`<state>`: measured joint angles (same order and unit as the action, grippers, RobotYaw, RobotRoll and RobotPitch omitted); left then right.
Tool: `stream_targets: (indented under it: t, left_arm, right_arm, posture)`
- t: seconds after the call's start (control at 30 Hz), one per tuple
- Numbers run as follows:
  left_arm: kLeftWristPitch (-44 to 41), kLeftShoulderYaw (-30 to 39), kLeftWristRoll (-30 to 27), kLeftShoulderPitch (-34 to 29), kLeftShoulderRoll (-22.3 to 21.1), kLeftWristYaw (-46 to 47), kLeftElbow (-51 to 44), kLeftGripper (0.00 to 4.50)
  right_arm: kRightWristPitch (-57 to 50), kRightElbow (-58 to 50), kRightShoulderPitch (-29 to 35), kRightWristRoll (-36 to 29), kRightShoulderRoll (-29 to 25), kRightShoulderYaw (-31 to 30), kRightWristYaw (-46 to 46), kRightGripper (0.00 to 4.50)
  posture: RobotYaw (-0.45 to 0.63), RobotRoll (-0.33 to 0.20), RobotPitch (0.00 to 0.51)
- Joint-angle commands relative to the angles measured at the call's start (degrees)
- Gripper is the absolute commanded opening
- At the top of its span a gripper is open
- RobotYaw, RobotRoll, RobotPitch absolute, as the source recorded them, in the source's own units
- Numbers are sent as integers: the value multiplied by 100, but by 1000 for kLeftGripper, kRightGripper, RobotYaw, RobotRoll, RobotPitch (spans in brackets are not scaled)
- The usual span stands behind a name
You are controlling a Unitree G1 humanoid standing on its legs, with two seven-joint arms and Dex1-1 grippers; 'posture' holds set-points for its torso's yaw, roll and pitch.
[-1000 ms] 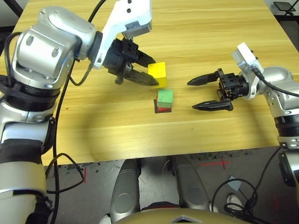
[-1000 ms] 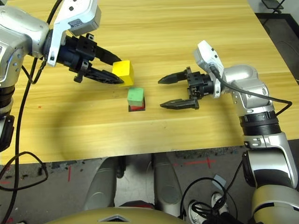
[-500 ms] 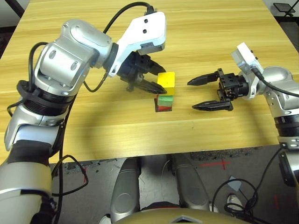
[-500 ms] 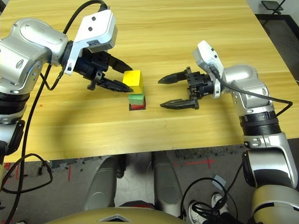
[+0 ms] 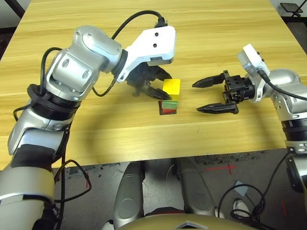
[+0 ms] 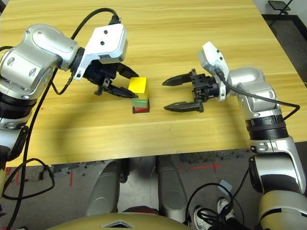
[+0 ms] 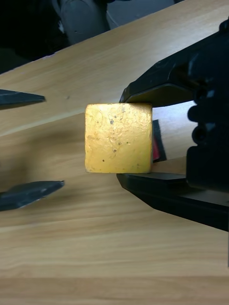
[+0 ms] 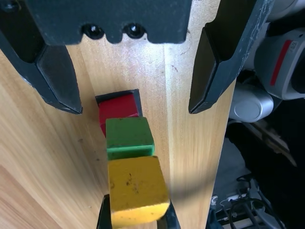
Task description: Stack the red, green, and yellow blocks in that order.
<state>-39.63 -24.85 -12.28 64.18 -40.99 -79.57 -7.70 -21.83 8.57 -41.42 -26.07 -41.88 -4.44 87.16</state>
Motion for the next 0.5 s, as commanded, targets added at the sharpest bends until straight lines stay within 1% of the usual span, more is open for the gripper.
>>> stream_targets:
  t: [0.03, 0.23, 0.5]
  left_arm:
    - [207, -136, 163, -58, -106, -140, 2, 2050]
    - [265, -144, 235, -72, -102, -184, 28, 2050]
    - [183, -103, 194, 23, -32, -191, -28, 2050]
  right_arm:
    - [-42, -206, 96, -77, -85, 90, -9, 4500]
    - [-48, -250, 146, -97, -97, 105, -41, 4500]
    - [-32, -265, 188, -107, -109, 111, -67, 4500]
  posture:
    - [44, -23, 296]
    - [39, -21, 295]
    - [38, -17, 291]
